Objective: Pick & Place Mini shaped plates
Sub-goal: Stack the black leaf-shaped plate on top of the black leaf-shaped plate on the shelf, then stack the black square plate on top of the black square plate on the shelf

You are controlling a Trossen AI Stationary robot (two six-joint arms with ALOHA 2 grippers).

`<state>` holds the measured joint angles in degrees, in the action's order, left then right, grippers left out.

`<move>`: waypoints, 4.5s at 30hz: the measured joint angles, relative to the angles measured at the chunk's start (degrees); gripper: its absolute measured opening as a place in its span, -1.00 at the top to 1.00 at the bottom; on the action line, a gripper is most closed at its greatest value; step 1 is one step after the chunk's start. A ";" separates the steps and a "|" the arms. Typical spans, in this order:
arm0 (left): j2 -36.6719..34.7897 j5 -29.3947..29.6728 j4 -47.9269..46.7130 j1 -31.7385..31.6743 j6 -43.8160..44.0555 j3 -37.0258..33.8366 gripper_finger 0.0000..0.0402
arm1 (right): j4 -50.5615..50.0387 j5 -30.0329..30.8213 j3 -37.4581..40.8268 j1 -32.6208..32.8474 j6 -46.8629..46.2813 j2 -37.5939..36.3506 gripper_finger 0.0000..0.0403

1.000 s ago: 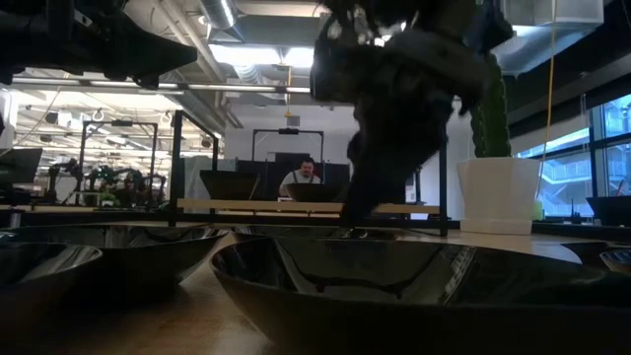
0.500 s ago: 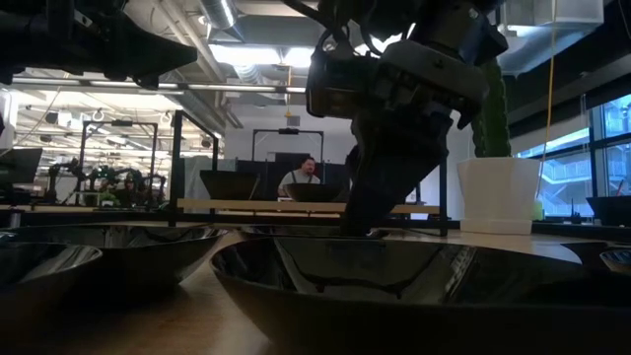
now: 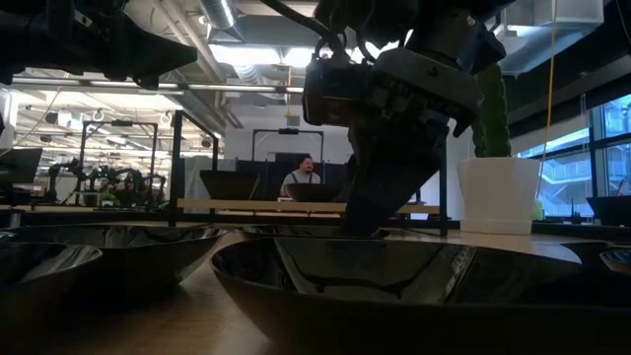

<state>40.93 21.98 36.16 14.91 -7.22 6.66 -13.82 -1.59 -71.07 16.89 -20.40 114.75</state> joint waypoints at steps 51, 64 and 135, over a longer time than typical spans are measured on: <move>-0.02 0.02 -1.29 -0.01 -0.91 0.00 0.99 | -37.48 8.69 -31.12 -26.03 28.40 -8.27 0.99; -0.02 1.36 -1.25 0.00 -1.05 0.00 0.97 | -33.91 -0.57 -32.65 -37.27 32.42 -5.15 0.99; -0.01 0.92 -2.19 0.00 -0.20 0.00 0.98 | -29.64 21.07 -39.35 -2.54 40.98 -27.43 0.94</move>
<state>40.91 22.89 33.98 14.91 -7.42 6.66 -43.45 19.48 -110.42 14.35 20.57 87.32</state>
